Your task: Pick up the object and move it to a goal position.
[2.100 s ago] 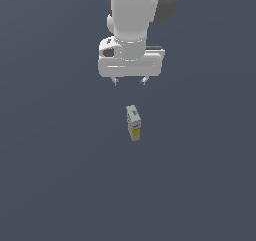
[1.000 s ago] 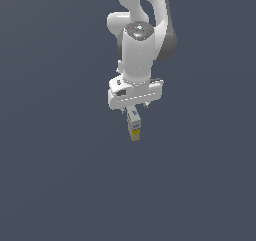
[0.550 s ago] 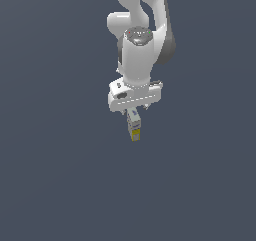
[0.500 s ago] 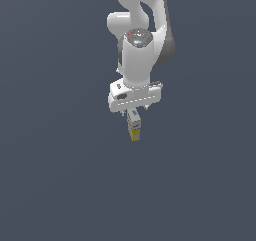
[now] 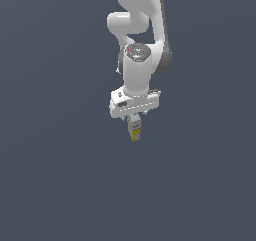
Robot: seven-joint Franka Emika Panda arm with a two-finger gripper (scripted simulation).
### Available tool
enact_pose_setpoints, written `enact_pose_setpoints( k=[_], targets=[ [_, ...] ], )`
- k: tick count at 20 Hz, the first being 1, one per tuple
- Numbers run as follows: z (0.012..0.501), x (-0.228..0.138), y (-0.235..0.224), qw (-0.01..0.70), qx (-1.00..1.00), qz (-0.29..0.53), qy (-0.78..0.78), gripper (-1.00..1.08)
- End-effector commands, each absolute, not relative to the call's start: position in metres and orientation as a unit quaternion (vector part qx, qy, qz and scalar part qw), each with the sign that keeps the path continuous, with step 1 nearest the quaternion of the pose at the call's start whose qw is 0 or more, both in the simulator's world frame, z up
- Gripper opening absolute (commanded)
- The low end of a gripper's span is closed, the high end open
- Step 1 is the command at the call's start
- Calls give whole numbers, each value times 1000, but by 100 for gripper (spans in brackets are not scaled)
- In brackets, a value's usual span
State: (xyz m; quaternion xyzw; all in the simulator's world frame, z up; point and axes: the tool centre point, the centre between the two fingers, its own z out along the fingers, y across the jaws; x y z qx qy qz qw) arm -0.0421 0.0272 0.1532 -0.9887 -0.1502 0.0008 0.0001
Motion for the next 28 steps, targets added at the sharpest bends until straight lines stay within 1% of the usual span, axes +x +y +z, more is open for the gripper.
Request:
enact_pose_setpoints(
  k=[1, 14, 28],
  targets=[
    [152, -41, 27, 0, -989, 0, -150, -100],
    [153, -40, 29, 0, -989, 0, -150, -100],
    [166, -9, 61, 0, -989, 0, -150, -100]
  ],
)
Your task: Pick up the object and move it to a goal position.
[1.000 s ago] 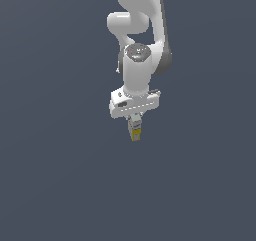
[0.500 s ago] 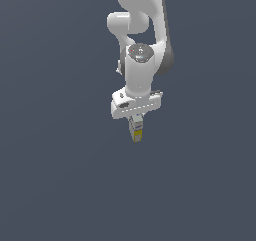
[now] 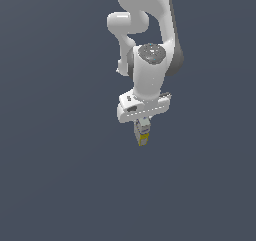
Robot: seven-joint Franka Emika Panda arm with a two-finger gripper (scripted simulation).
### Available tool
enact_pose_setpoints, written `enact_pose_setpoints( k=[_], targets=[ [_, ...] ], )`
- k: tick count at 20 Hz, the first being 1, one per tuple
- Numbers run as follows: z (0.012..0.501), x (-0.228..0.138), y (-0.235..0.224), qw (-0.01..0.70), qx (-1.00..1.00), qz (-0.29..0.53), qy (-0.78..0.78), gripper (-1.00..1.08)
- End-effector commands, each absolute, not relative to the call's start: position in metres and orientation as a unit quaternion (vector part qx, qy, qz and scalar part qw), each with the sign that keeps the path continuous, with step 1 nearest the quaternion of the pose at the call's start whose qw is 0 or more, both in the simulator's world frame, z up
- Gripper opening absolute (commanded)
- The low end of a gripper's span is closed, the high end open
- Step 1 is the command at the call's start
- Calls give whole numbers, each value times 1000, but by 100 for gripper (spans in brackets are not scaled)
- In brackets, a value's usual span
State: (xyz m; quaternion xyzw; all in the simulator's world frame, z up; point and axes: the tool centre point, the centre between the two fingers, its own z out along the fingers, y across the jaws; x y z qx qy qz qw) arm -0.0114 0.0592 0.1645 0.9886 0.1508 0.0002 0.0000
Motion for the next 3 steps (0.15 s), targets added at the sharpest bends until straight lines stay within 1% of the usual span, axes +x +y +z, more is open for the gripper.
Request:
enact_pose_setpoints(
  k=[1, 3],
  targets=[
    [166, -8, 62, 0, 989, 0, 150, -100],
    [166, -7, 63, 0, 989, 0, 150, -100]
  ],
)
